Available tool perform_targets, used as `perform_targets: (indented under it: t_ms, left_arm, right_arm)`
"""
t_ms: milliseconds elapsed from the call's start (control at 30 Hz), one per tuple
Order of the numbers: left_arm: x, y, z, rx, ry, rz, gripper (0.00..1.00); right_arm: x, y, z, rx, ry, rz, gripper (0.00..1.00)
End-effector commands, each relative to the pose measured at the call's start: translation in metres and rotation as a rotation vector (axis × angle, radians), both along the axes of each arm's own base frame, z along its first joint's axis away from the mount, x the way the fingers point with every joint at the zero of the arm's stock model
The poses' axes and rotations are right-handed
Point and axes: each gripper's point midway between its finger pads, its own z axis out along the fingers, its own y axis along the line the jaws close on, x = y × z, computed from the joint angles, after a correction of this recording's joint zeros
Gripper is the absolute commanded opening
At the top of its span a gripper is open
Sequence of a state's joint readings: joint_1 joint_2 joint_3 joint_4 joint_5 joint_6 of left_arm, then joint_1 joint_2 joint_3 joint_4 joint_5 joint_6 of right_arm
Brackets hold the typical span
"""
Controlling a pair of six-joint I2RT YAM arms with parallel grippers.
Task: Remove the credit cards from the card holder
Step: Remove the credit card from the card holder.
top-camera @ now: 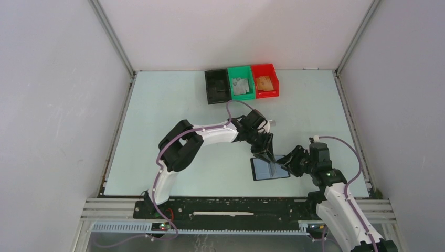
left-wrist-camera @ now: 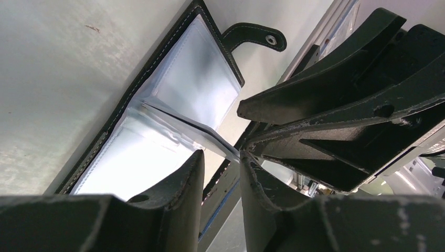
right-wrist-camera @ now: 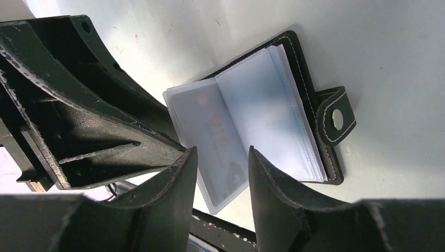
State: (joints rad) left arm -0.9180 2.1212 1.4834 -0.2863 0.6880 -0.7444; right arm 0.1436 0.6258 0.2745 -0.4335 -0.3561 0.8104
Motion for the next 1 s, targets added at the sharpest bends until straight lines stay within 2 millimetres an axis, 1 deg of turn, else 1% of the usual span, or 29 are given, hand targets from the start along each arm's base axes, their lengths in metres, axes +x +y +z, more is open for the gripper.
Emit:
perform_targets:
  t_ms: [0, 133, 200, 367, 567, 767, 967]
  left_arm:
    - [0.002, -0.011, 0.01, -0.038, -0.007, -0.012, 0.36]
    - [0.002, -0.01, 0.008, -0.034, -0.005, -0.012, 0.35]
    - [0.002, -0.009, 0.007, -0.031, -0.005, -0.012, 0.35]
    - [0.0, -0.006, 0.004, -0.023, -0.002, -0.012, 0.34]
    - [-0.002, -0.001, -0.001, -0.01, 0.004, -0.013, 0.3]
    - [-0.003, 0.003, -0.005, -0.002, 0.01, -0.013, 0.3]
    - [-0.002, 0.004, -0.006, 0.002, 0.007, -0.01, 0.3]
  right_arm:
    - [-0.001, 0.007, 0.005, 0.037, -0.045, 0.041, 0.5]
    - [-0.004, 0.007, -0.004, 0.041, -0.015, 0.043, 0.48]
    - [-0.003, 0.007, -0.004, 0.041, -0.017, 0.041, 0.48]
    - [-0.001, 0.003, -0.001, 0.032, -0.034, 0.01, 0.48]
    - [0.002, -0.001, 0.003, 0.046, -0.055, -0.026, 0.49]
    - [0.003, 0.001, 0.008, 0.061, -0.079, -0.016, 0.49]
    - [-0.003, 0.007, 0.01, 0.079, -0.088, 0.038, 0.49]
